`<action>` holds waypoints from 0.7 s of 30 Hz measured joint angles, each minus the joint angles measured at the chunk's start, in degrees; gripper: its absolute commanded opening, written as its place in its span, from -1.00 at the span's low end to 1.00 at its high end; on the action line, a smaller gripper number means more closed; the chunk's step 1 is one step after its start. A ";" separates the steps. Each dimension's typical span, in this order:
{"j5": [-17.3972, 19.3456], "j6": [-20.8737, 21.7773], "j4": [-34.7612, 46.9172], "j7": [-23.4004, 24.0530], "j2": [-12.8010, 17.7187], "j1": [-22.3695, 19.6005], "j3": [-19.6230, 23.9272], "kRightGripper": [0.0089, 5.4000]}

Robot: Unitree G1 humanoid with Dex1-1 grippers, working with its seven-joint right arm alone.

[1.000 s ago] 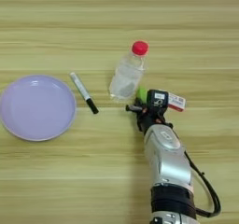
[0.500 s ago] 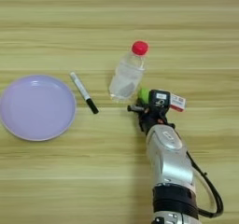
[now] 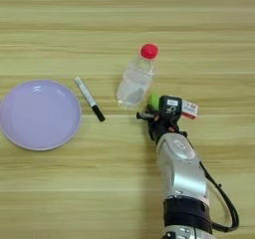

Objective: Move the objects on the table

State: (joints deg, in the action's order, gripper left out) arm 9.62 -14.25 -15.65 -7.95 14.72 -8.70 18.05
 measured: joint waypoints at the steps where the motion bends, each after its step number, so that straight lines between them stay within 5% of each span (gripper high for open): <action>1: 0.00 0.00 0.10 0.00 0.00 0.02 -0.07 -0.39; 14: -0.01 -0.28 2.79 0.03 0.05 0.90 -0.60 0.12; 21: -0.02 -1.96 11.62 -0.06 -0.02 5.07 -1.85 0.42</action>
State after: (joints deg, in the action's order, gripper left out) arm 9.60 -16.21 -4.03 -8.01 14.70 -3.63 16.20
